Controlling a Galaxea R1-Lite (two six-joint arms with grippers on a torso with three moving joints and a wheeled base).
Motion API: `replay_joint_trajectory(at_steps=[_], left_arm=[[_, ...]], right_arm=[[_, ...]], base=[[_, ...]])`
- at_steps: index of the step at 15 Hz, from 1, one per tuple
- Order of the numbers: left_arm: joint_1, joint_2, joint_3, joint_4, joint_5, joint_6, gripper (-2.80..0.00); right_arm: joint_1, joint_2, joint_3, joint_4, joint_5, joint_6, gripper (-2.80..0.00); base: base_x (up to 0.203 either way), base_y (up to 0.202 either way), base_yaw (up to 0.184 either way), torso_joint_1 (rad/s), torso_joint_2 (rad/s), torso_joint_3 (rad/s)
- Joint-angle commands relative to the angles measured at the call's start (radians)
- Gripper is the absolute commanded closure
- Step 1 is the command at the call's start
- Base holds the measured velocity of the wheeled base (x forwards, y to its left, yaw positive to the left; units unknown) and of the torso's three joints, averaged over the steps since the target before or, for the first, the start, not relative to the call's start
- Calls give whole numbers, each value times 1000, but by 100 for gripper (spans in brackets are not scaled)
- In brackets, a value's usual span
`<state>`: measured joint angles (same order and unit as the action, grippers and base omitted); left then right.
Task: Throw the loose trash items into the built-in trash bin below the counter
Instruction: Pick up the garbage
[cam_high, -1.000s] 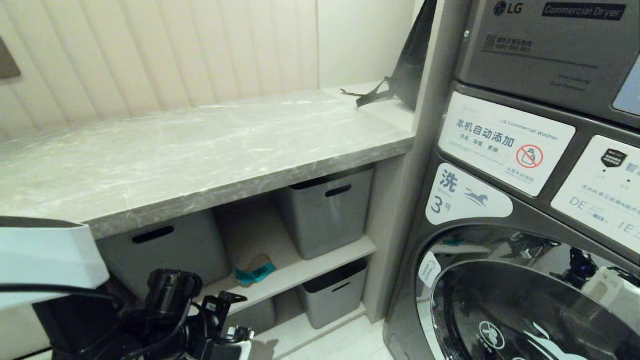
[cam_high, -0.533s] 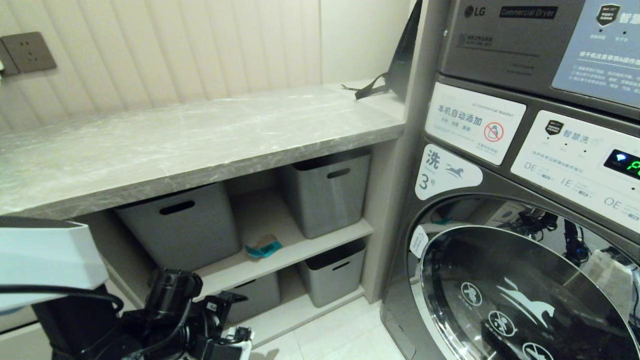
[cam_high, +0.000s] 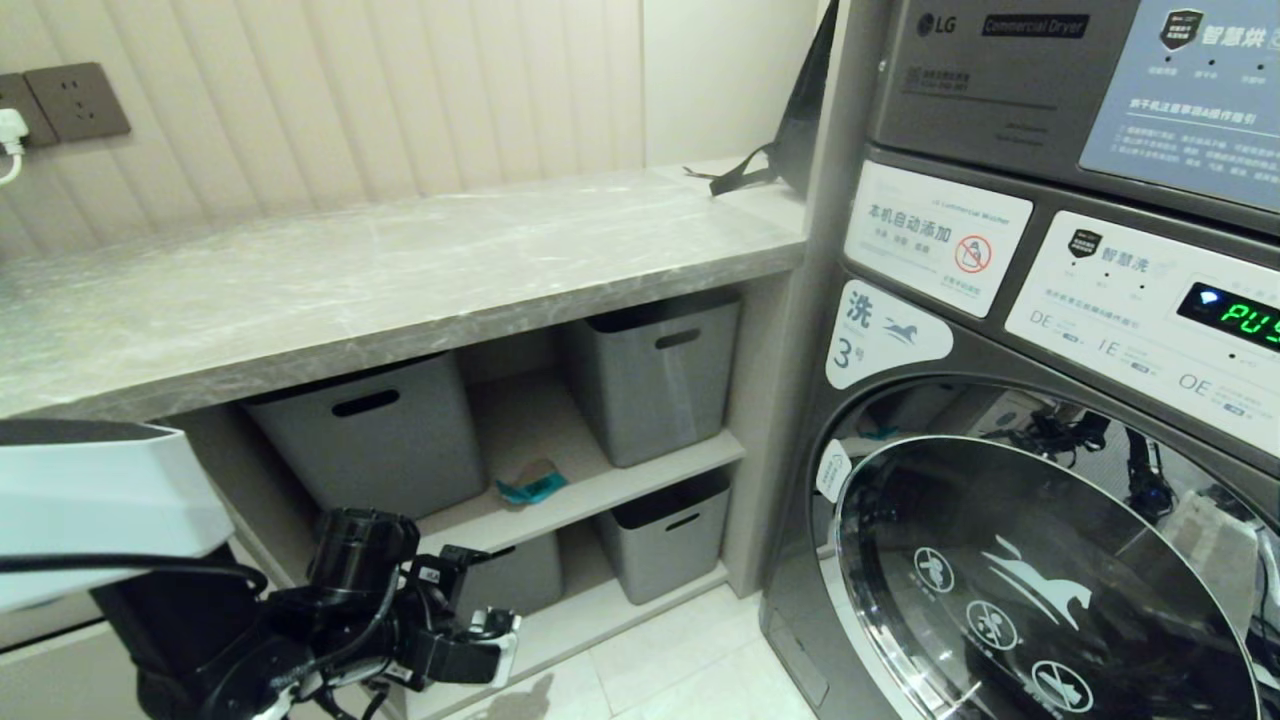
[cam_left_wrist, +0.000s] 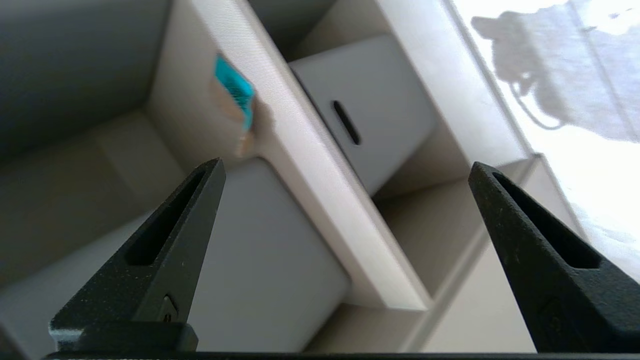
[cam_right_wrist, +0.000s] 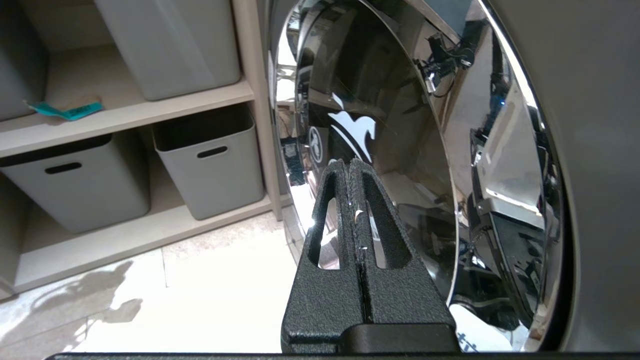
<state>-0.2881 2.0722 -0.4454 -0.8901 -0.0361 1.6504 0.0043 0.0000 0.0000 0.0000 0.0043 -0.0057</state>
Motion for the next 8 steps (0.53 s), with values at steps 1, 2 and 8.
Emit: replay_joint_trajectory(at_steps=[1,2,8], left_arm=[[-1,24,-43,-2,1,7,-280],[-2,30,-65,5,1,2,-280],[-25,111,-260,51,26,-65,-280]], right_arm=[[0,-1,0,0,0,0,0],[0,-2,0,0,0,0,0],[0,-2,0,0,0,0,0]], base=[[0,0,0,0,0,0],[0,0,0,0,0,0],[0,0,0,0,0,0]])
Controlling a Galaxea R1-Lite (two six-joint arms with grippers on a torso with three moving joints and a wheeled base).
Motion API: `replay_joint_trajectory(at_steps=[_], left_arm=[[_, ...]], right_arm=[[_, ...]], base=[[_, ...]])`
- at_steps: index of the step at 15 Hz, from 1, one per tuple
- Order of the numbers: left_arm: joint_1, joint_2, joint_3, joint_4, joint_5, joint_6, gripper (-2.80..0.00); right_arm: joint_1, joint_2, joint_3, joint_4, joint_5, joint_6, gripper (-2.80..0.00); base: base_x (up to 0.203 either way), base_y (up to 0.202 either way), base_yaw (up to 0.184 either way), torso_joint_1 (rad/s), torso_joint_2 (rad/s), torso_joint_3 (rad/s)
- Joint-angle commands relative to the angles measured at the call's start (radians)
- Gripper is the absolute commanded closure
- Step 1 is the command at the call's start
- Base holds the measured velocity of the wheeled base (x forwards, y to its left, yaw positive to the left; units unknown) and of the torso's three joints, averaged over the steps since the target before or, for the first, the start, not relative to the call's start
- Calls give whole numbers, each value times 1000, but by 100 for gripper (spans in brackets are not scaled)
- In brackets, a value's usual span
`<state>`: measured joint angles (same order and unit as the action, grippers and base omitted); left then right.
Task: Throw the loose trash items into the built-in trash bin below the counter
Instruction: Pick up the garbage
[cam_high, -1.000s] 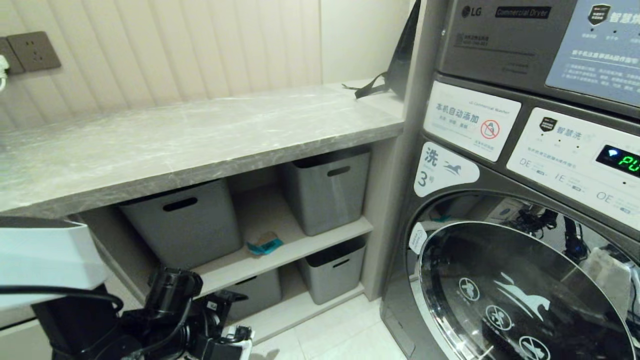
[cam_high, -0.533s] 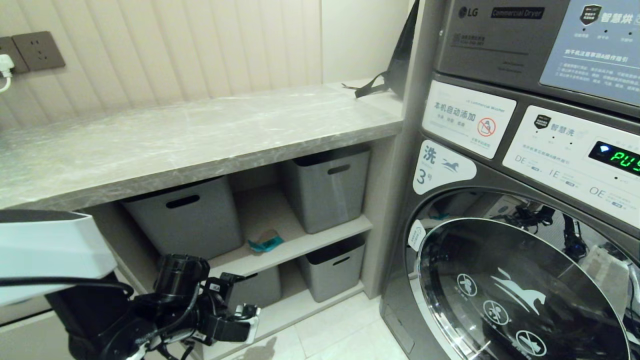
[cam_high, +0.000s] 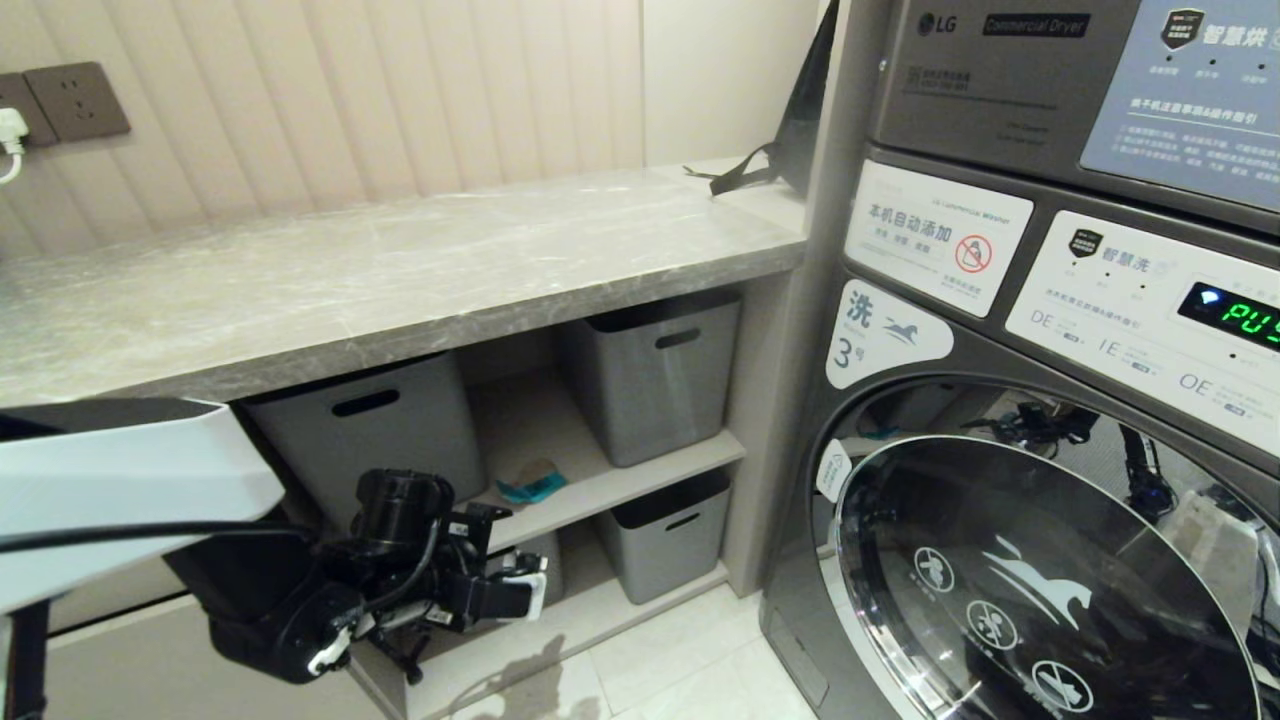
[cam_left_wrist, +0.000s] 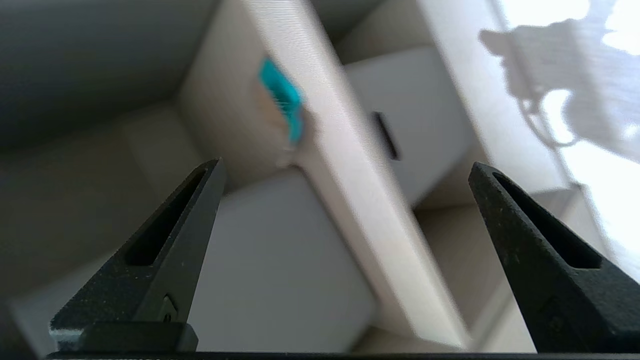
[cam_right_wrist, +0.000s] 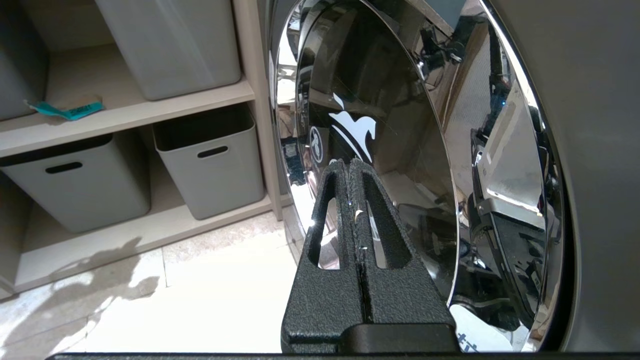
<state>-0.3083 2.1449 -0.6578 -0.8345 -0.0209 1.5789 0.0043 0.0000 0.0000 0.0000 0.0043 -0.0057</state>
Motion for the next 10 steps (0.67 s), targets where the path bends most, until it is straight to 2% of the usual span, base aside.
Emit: replay_joint_trajectory(at_steps=[1,3,6,10], left_arm=[[-7,56,-75,-5,29,4,-280],[-3,81,-104,-2,45,-4,-280],[14,90,-122,-2,111,-1,-280],[23,104,-166,7,119,-3,-280]], right_arm=[[0,-2,0,0,0,0,0],[0,-1,0,0,0,0,0],[1,-1,0,0,0,0,0],[0,-2,0,0,0,0,0]], base=[[0,0,0,0,0,0],[0,0,0,0,0,0],[0,0,0,0,0,0],[0,0,0,0,0,0]])
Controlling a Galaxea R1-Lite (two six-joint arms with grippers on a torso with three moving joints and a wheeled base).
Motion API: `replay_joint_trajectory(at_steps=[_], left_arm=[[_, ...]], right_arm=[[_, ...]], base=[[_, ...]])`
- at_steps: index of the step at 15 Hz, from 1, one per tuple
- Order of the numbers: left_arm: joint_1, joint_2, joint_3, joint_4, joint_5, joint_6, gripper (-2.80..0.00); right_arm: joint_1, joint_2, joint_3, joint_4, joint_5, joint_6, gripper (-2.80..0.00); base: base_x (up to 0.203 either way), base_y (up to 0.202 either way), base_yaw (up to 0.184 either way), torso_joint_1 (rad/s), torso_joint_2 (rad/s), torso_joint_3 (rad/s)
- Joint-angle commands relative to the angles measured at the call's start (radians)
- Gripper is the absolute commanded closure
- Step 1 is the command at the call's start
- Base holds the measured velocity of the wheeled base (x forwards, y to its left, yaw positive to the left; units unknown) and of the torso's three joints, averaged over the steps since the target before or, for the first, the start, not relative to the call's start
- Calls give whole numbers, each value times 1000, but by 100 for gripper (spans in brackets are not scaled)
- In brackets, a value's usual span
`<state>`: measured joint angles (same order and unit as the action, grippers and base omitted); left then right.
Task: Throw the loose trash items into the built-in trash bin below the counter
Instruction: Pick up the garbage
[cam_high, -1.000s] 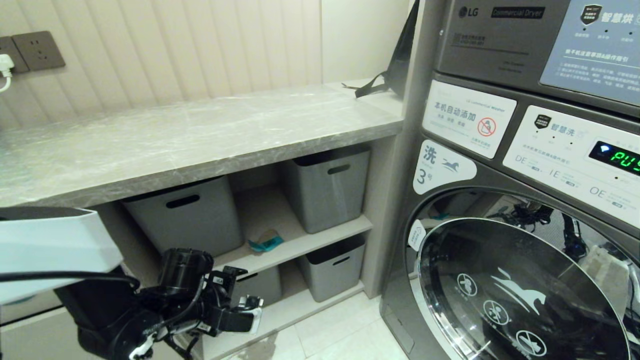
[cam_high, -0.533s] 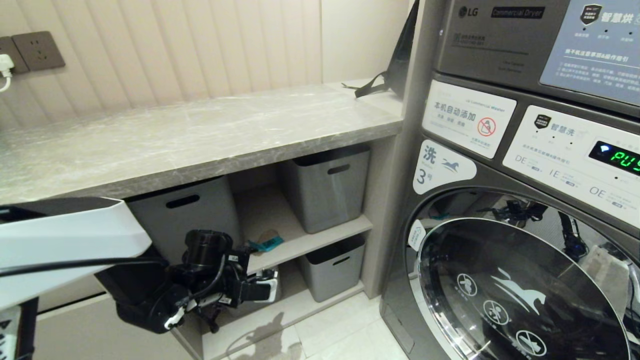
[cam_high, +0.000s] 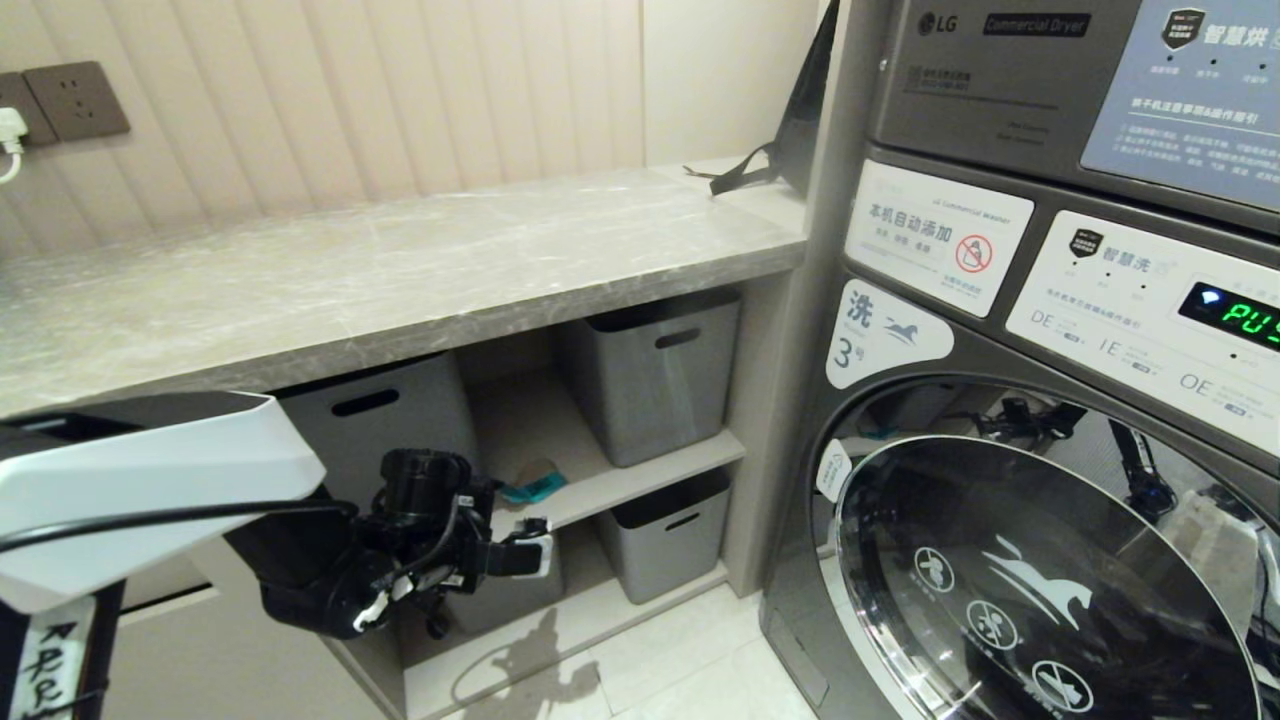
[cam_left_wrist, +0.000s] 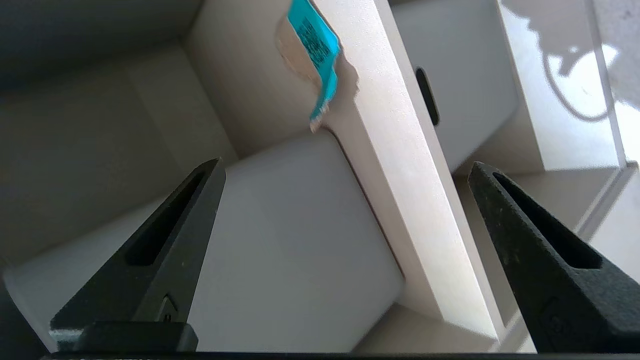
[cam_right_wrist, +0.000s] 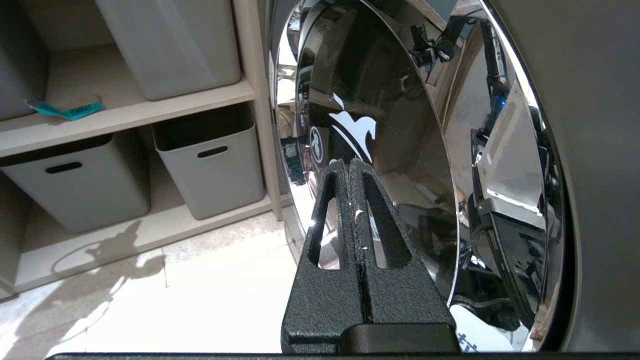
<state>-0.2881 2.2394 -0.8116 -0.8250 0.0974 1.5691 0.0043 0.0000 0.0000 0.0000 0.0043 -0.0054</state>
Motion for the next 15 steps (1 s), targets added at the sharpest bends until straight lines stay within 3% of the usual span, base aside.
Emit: replay_joint_trajectory(at_steps=[1,6,9,15], left_arm=[[4,16,-19,3,1,2,-280],[4,42,-61,4,-5,-26,-280],[10,40,-54,19,-11,-76,-280],[21,29,-54,26,-24,-86,-280]], right_arm=[[1,-1,0,0,0,-1,0],[0,-1,0,0,0,-1,0],[0,-2,0,0,0,-1,0],[0,-1,0,0,0,-1,0]], base=[[0,0,0,0,0,0],[0,0,0,0,0,0],[0,0,0,0,0,0],[0,0,0,1,1,-31]])
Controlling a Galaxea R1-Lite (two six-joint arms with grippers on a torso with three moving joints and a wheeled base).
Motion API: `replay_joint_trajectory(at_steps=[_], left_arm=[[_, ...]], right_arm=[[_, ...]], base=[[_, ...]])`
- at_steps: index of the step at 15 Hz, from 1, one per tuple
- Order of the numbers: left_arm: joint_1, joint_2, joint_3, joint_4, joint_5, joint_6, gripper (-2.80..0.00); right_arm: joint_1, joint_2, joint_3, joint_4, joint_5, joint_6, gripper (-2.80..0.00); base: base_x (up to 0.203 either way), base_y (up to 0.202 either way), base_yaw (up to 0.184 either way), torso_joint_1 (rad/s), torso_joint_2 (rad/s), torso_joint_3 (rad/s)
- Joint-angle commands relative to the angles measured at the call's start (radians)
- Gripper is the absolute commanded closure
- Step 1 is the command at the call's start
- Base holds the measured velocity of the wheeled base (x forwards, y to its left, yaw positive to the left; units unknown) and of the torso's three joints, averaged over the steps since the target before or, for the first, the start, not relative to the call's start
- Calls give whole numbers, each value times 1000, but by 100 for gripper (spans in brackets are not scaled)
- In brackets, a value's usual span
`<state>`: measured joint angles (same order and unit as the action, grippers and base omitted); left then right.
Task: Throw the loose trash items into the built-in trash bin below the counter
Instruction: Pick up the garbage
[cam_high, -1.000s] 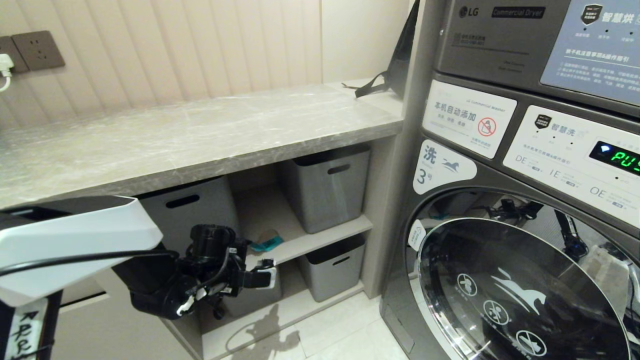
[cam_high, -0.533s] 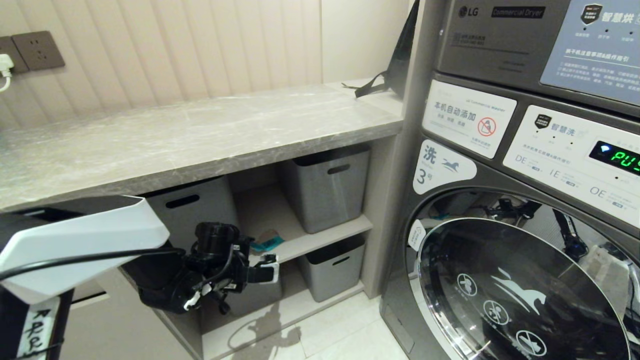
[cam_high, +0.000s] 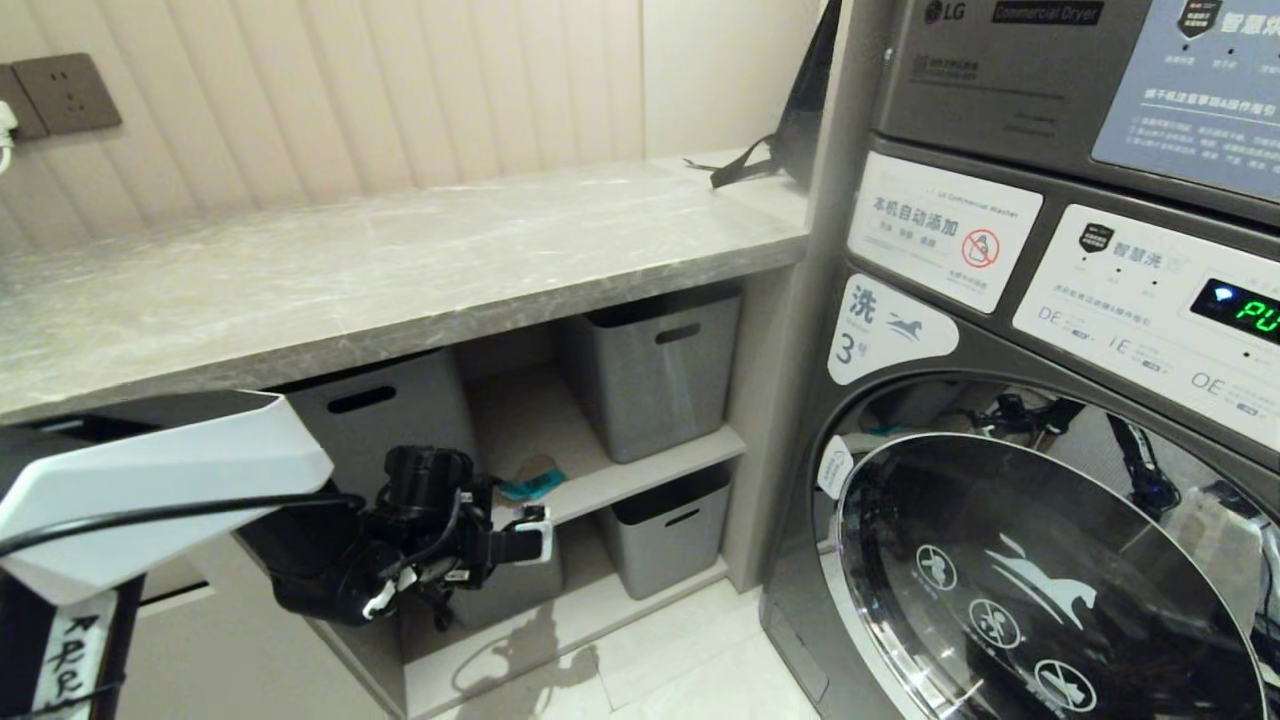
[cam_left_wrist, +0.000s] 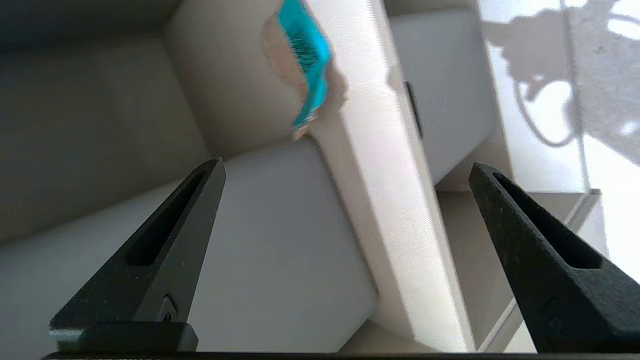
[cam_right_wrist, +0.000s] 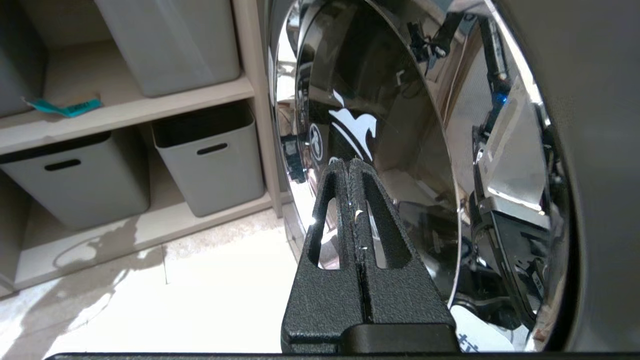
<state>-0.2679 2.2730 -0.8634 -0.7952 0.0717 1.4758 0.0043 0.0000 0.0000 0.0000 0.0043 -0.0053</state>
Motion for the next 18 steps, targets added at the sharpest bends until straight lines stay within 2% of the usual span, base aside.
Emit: replay_joint_trajectory(at_steps=[1,14,18], left_arm=[[2,-6,-2,-4,2,8,-280],[1,5,-13,-7,-21,7,-280],[1,-13,-29,-9,-38,-22,-280]], right_arm=[[0,-1,0,0,0,-1,0],[0,0,0,0,0,-1,0],[0,-2,0,0,0,-1,0]], base=[[0,0,0,6,4,-152],[0,0,0,4,3,-195],[0,0,0,2,5,-200]])
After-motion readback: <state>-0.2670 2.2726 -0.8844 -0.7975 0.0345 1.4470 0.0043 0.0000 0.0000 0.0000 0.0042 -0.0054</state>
